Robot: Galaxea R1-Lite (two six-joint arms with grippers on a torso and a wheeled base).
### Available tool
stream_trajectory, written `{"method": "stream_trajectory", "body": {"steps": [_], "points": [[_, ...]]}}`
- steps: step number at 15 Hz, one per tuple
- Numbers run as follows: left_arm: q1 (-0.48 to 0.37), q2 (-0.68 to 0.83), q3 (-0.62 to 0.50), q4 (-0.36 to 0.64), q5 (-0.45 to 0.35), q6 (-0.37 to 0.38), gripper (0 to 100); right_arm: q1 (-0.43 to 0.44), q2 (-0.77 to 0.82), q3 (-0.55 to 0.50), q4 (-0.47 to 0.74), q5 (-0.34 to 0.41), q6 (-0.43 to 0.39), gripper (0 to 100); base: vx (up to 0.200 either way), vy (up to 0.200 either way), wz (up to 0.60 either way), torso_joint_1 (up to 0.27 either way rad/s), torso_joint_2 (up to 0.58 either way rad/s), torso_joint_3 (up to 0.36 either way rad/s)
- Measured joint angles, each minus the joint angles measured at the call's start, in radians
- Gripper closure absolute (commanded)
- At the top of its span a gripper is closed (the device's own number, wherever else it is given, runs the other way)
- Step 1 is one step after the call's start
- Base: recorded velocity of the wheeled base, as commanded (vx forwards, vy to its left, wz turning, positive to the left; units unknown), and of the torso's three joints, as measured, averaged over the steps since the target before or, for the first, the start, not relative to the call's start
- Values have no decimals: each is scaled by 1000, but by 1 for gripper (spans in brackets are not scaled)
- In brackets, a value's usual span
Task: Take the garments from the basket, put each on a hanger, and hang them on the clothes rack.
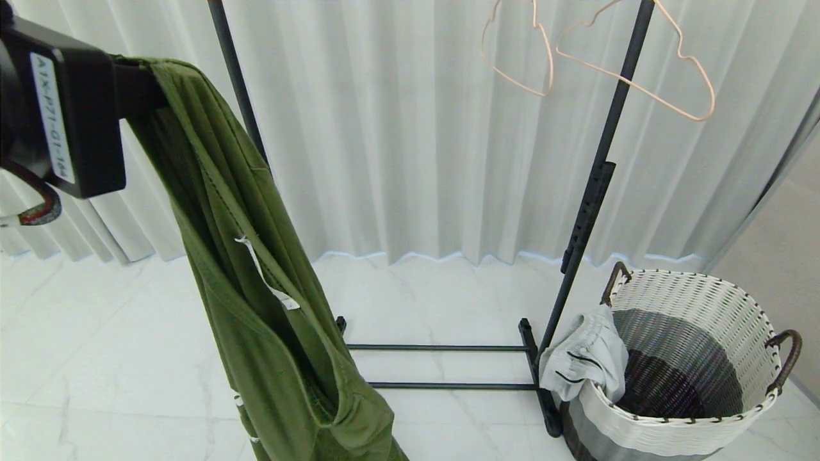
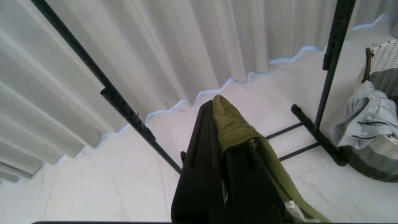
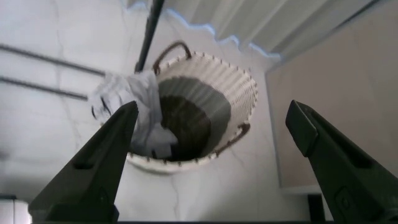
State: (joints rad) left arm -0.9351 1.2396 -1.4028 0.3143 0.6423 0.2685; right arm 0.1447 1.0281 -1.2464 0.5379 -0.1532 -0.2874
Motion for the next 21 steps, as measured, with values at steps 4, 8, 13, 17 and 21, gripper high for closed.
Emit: {"method": "stream_trajectory", "body": {"steps": [4,8,13,17,21], "points": [[-1,-10,24,-1,-2,17,100,0,3,5,-20,20,1,0,0,0,0,29,-165,-198],[-1,-18,32,-1,-1,20,100,1,10,5,-21,29,1,0,0,0,0,99,-456,-330],[-1,-21,33,0,-2,21,100,0,25,6,-62,40,2,0,0,0,0,141,-470,-318],[-1,-22,33,0,-2,21,100,1,39,5,-66,39,3,0,0,0,0,171,-480,-304],[-2,-22,32,0,-5,20,100,0,43,7,-65,46,13,0,0,0,0,201,-498,-296]]}}
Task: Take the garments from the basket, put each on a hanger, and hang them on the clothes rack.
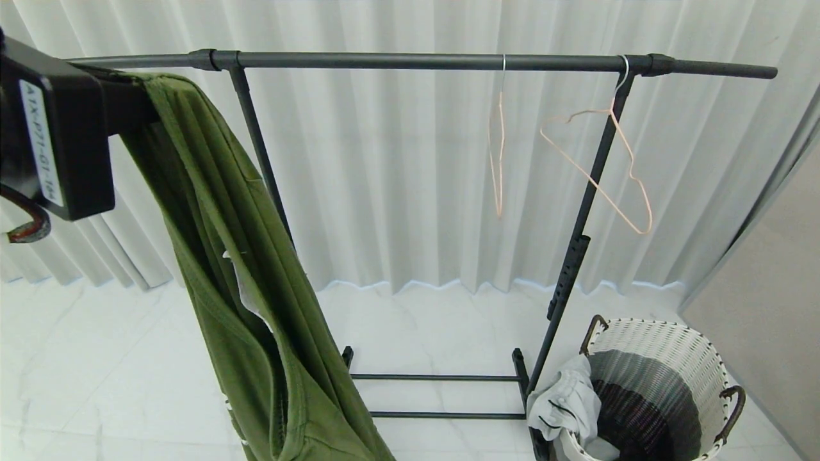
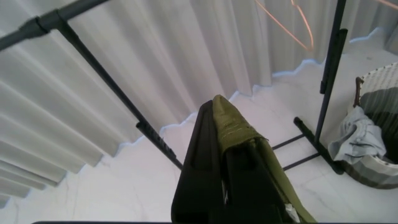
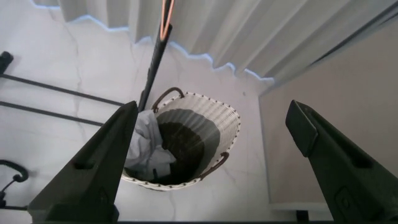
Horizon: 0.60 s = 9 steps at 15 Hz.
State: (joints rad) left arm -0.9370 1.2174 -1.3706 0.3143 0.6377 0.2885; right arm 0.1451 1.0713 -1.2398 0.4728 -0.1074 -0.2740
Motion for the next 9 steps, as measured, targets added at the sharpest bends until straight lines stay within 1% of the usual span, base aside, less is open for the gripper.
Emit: {"method": "stream_trajectory", "body": {"steps": [2,4,6,9], "points": [[0,0,-1,0,0,1,100,0,1,1,0,15,0,0,0,0,0,210,-520,-305],[-1,1,3,0,1,4,100,0,2,1,0,47,0,0,0,0,0,207,-495,-288],[0,2,7,0,3,3,100,0,2,1,1,60,0,0,0,0,0,100,-212,-122],[1,4,14,1,5,3,100,0,2,6,2,82,0,0,200,0,0,25,-54,-33]]}}
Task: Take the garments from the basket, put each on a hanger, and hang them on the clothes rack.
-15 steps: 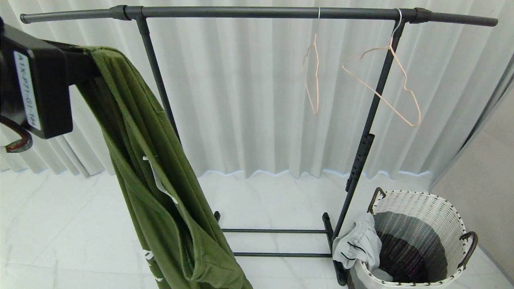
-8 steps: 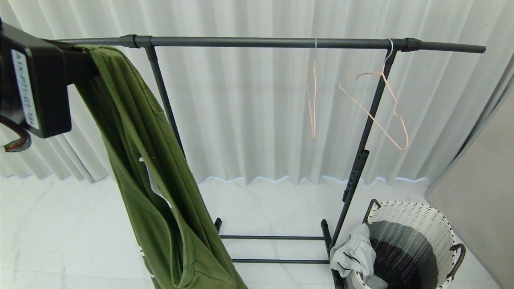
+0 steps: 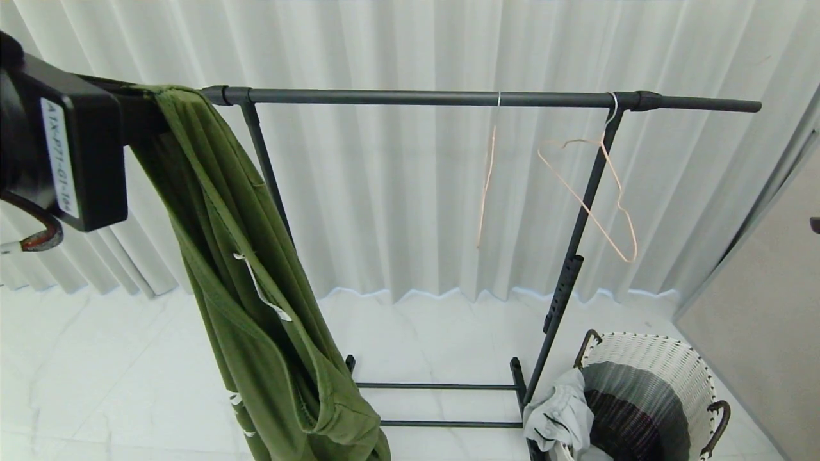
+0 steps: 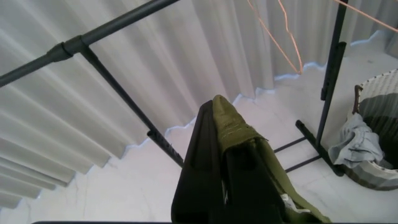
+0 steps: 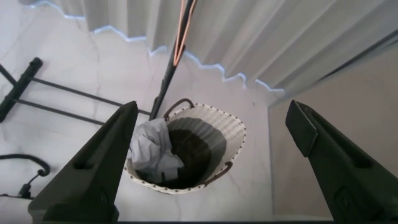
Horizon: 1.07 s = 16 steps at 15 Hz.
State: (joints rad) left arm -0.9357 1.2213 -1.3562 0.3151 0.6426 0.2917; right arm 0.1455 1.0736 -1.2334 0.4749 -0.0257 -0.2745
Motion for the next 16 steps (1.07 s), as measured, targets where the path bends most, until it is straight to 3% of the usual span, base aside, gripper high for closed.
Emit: {"method": "stream_trajectory", "body": {"steps": [9,12,16], "points": [[1,-2,29,0,0,-1,100,0,3,37,-3,68,37,0,200,0,0,7,-3,-1],[1,-2,35,-1,0,0,100,0,21,88,-68,69,55,0,200,0,0,2,2,1],[16,-2,57,0,0,-4,100,-1,100,176,-171,61,127,0,0,0,0,0,0,0]]}}
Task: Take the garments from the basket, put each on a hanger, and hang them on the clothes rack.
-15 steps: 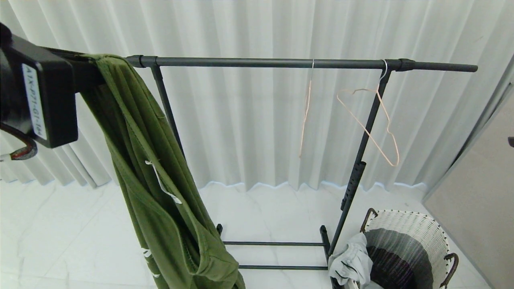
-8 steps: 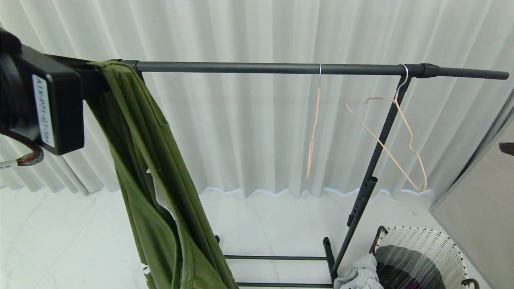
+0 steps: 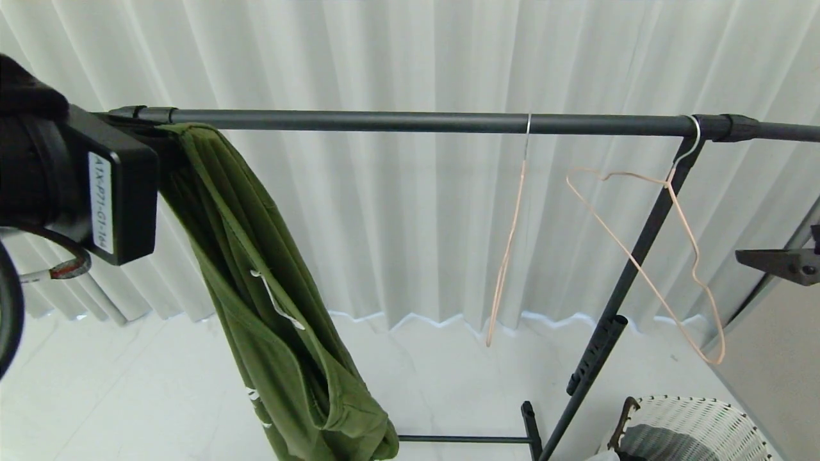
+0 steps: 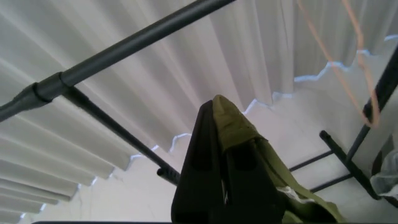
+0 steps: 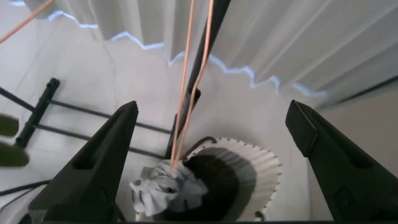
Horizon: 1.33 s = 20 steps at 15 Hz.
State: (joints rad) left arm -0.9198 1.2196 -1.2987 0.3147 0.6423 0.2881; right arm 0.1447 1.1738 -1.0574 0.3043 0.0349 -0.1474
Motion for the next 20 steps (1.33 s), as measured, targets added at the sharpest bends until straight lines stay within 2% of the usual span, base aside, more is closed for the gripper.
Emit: {"method": "stream_trajectory", "body": {"steps": [6,11,20], "points": [[40,-15,44,0,-2,-3,100,2,214,41,-206,-47,113,0,0,0,0,0,0,0],[57,-22,67,0,-4,-6,100,5,381,29,-316,-88,183,0,0,0,0,0,0,0],[77,-26,99,-45,-6,-6,100,11,487,14,-355,-107,203,0,0,0,0,0,0,0]]}}
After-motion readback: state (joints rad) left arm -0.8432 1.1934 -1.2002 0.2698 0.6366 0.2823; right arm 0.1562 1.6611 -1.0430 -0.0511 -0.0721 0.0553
